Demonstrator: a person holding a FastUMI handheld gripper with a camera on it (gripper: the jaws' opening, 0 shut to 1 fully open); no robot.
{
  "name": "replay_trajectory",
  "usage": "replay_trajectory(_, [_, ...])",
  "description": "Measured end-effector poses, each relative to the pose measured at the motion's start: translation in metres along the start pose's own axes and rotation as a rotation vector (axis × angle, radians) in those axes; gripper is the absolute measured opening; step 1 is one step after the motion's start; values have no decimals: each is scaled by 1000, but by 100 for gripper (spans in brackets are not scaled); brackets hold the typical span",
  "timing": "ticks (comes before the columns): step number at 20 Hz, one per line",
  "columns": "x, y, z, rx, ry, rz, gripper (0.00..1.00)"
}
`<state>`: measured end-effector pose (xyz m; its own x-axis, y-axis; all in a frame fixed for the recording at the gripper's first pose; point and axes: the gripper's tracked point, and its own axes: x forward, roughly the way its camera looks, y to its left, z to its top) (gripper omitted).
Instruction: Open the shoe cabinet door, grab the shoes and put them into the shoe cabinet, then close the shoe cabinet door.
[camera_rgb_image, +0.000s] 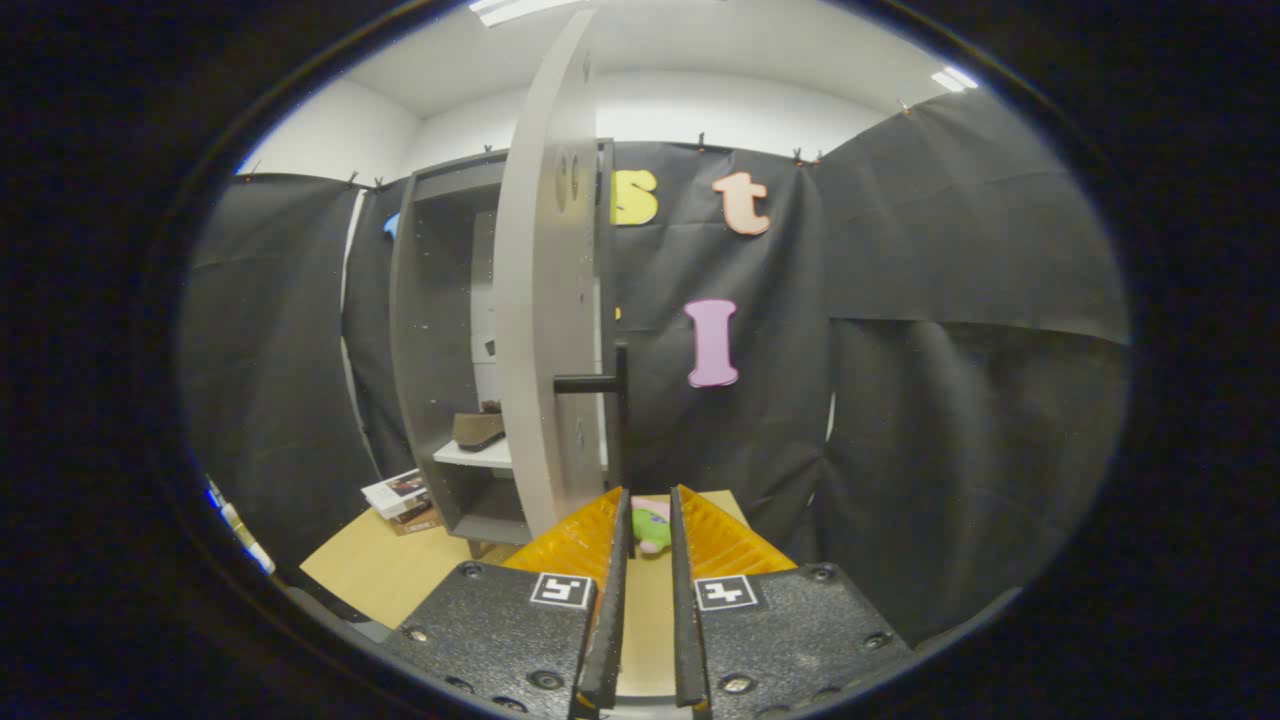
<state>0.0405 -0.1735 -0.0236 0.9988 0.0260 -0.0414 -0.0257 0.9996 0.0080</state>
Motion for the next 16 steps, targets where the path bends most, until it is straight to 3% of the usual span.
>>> replay_trajectory(1, [-10,-4,1,-1,-13,-27,25])
replay_trajectory(6, [-54,8,-23,-43,-11,-51,100])
replay_trajectory(8, [-64,22,-43,-63,-1,-68,100])
replay_trajectory(16, [-65,129,-151,-33,108,9,100])
